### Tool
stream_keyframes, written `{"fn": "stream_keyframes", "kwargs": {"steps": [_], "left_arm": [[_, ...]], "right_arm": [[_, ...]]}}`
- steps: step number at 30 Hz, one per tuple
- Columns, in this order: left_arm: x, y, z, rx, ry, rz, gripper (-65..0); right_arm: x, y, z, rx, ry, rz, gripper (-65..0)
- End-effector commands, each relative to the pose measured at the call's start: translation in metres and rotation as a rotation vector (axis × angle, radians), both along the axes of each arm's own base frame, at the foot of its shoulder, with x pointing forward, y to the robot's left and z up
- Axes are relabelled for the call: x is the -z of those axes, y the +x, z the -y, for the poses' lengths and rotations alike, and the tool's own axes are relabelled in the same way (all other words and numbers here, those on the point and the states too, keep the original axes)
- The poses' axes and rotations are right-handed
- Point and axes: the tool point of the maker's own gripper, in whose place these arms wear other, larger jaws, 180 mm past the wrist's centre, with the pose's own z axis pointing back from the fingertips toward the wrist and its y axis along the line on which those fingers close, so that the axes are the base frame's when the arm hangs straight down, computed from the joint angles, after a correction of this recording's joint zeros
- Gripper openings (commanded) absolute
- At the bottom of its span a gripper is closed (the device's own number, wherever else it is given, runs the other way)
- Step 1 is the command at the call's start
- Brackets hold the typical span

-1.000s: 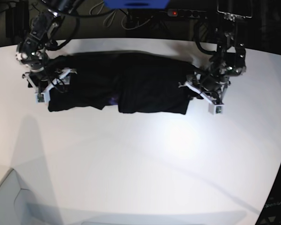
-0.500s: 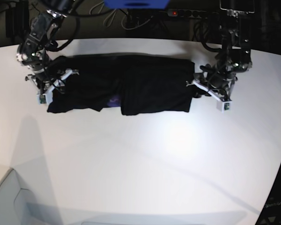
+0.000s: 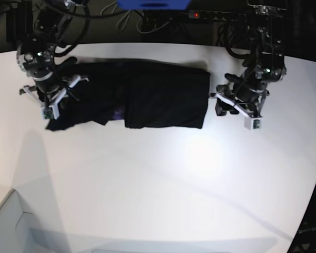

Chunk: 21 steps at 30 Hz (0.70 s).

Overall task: Layout the t-shirt on the table in an organized manner, then fold the t-shirt properly
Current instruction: 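Release the left gripper and regrasp the folded strip ends with both grippers, then lift the strip end with the right gripper and fold it toward the left gripper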

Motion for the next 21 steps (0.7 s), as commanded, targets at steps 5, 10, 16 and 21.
{"fn": "stream_keyframes", "kwargs": {"steps": [5, 10, 16, 21], "left_arm": [[-0.004, -0.002, -0.005, 0.001, 0.013, 0.011, -40.3], [0.0, -0.015, -0.042, -0.094, 0.044, -0.009, -40.3], [0.014, -0.029, -0.084, -0.198, 0.075, -0.059, -40.7], [0.021, -0.032, -0.081, -0.2, 0.062, -0.097, -44.8]], "right_arm": [[-0.033, 0.005, -0.057, -0.177, 0.004, 0.097, -65.0], [-0.035, 0.001, -0.08, -0.242, 0.022, 0.099, -65.0], [-0.047, 0.002, -0.118, -0.34, 0.088, 0.188, -65.0], [-0.061, -0.005, -0.156, -0.43, 0.178, 0.287, -65.0]]}}
